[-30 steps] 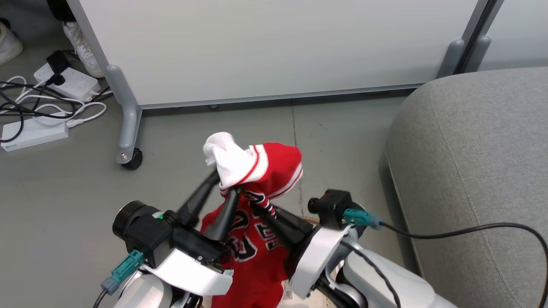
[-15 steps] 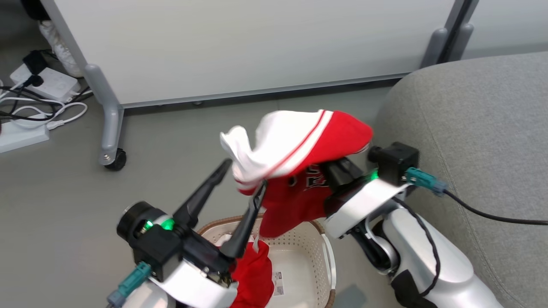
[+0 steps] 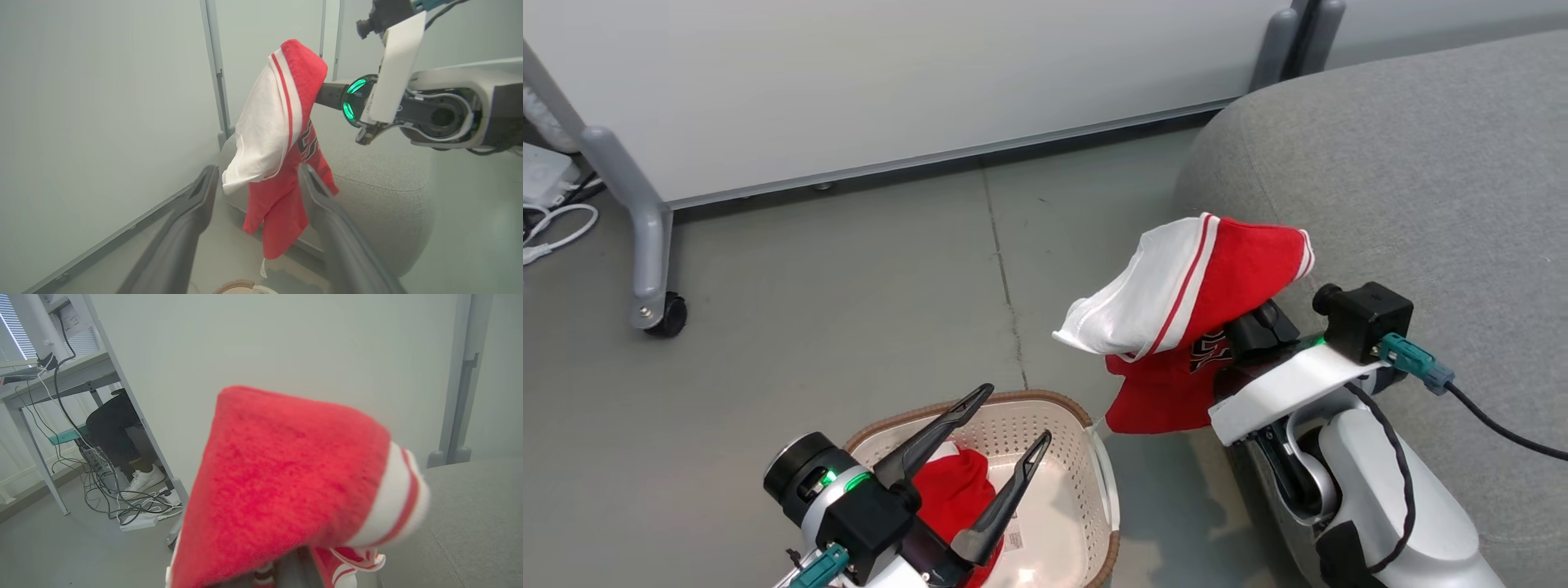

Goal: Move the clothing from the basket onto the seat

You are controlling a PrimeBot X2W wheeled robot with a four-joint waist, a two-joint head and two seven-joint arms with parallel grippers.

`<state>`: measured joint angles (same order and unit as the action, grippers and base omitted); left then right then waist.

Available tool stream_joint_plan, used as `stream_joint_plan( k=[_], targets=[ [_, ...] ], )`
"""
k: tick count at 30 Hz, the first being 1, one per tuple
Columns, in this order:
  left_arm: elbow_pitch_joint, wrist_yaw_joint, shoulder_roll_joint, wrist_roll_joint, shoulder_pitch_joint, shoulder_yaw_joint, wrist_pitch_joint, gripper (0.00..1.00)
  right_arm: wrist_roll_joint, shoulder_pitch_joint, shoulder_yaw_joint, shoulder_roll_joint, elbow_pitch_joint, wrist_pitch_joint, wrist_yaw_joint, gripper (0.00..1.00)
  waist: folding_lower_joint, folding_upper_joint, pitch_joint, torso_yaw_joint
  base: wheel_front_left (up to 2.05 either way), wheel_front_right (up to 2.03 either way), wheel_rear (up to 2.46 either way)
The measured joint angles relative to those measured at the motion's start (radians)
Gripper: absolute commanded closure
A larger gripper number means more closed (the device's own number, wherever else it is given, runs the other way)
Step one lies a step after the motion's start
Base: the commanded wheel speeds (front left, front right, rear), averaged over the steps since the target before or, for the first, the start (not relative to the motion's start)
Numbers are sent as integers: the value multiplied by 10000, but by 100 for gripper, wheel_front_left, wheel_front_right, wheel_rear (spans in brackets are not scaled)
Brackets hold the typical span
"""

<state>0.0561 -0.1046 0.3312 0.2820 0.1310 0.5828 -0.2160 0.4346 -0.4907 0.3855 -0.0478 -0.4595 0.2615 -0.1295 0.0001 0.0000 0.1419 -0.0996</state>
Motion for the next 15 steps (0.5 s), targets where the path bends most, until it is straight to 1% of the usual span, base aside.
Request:
stream_joint_plan(
  k=[6, 15],
  targets=[
    [35, -6, 326, -63, -39, 136, 58, 0, -146, 342, -397, 8, 217, 0, 0, 100, -1, 0, 212, -651, 0, 0, 0],
    [451, 17, 702, -105, -66, 163, 176, 0, -8, 491, -863, 6, 619, 0, 0, 100, -1, 0, 580, -1770, 0, 0, 0]
  ],
)
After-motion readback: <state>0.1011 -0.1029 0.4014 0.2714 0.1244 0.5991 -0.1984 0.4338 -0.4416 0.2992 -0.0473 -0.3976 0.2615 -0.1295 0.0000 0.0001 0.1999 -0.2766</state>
